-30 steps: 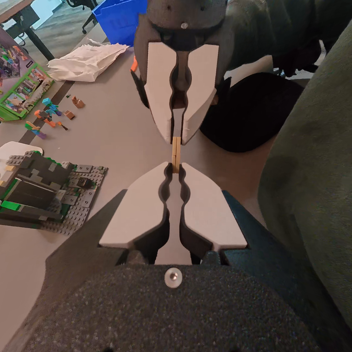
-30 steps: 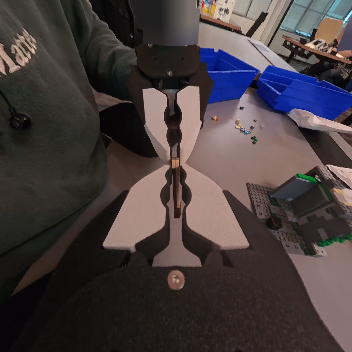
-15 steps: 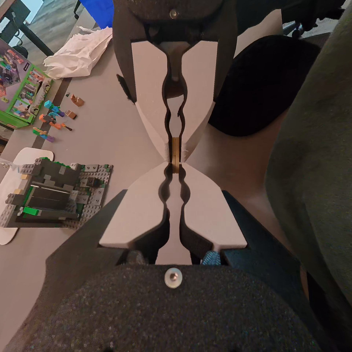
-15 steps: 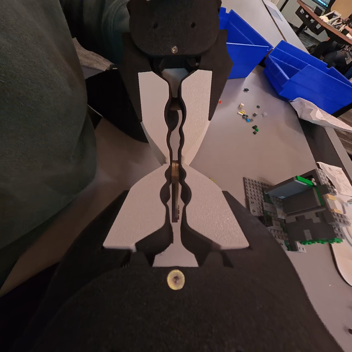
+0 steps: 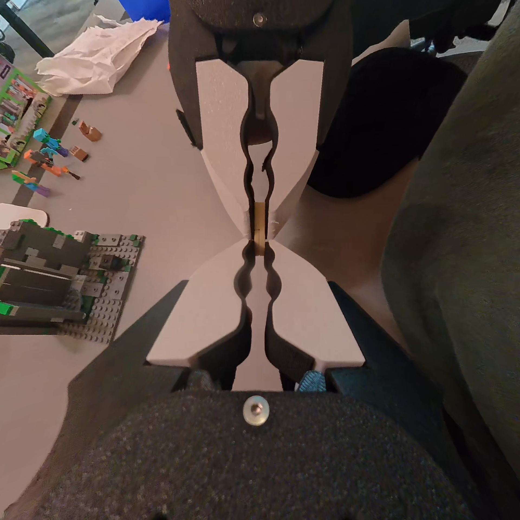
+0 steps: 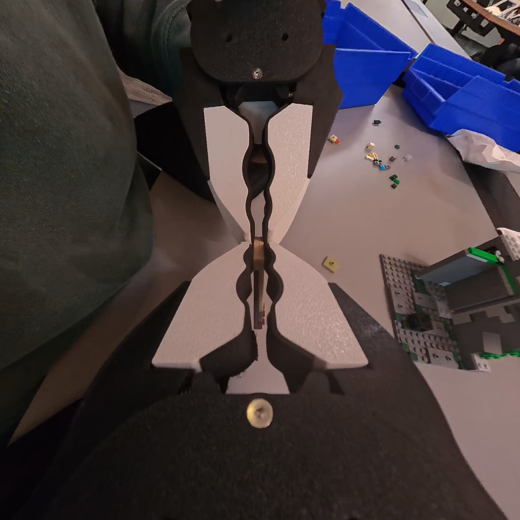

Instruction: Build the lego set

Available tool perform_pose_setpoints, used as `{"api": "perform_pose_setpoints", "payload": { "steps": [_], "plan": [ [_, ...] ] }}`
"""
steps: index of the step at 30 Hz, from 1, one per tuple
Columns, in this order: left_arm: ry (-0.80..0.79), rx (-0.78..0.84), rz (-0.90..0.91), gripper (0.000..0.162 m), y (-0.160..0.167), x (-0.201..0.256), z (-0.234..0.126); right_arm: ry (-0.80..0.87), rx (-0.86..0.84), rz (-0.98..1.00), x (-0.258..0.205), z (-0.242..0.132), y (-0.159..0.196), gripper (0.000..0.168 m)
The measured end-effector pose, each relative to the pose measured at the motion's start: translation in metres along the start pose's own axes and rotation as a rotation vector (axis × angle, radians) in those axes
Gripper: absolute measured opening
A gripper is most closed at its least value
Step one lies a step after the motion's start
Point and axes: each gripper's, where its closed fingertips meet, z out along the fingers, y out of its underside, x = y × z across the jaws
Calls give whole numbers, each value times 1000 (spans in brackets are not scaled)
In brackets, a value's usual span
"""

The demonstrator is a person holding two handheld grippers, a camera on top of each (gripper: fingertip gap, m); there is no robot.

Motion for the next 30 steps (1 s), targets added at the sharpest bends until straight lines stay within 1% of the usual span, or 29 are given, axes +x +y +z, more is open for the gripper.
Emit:
{"api": "perform_pose_setpoints", "payload": {
  "steps": [3, 8, 10, 13, 15, 16, 18, 20, 21, 23, 26, 30],
  "plan": [
    [-8, 9, -14, 7, 0, -1, 2, 8, 20, 9, 1, 0, 1, 6],
    [-20, -14, 11, 7, 2, -1, 3, 26, 14, -8, 2, 1, 3, 6],
    [-18, 10, 2, 6, -1, -1, 2, 38, 39, -9, 3, -1, 0, 6],
    [-30, 122, -23, 8, -12, -6, -5, 60, 144, 20, 7, -9, -12, 6],
    [-10, 221, -88, 19, -22, -7, -11, 56, 239, 52, 10, -17, -22, 6],
    [-4, 265, -113, 20, -26, -7, -14, 57, 284, 63, 10, -21, -27, 6],
    [-4, 347, -152, 19, -35, -8, -19, 47, 358, 73, 9, -26, -36, 6],
    [-3, 418, -172, 11, -43, -9, -24, 48, 386, 66, 9, -28, -39, 6],
    [8, 428, -168, 7, -45, -7, -25, 46, 402, 67, 9, -29, -41, 6],
    [-8, 439, -141, 6, -48, -7, -27, 32, 429, 73, 8, -31, -44, 6],
    [-11, 392, -105, 6, -46, -5, -26, 12, 423, 88, 6, -30, -42, 6],
    [-17, 284, -58, 6, -37, -4, -21, 4, 290, 79, 6, -25, -33, 7]
  ]
}}
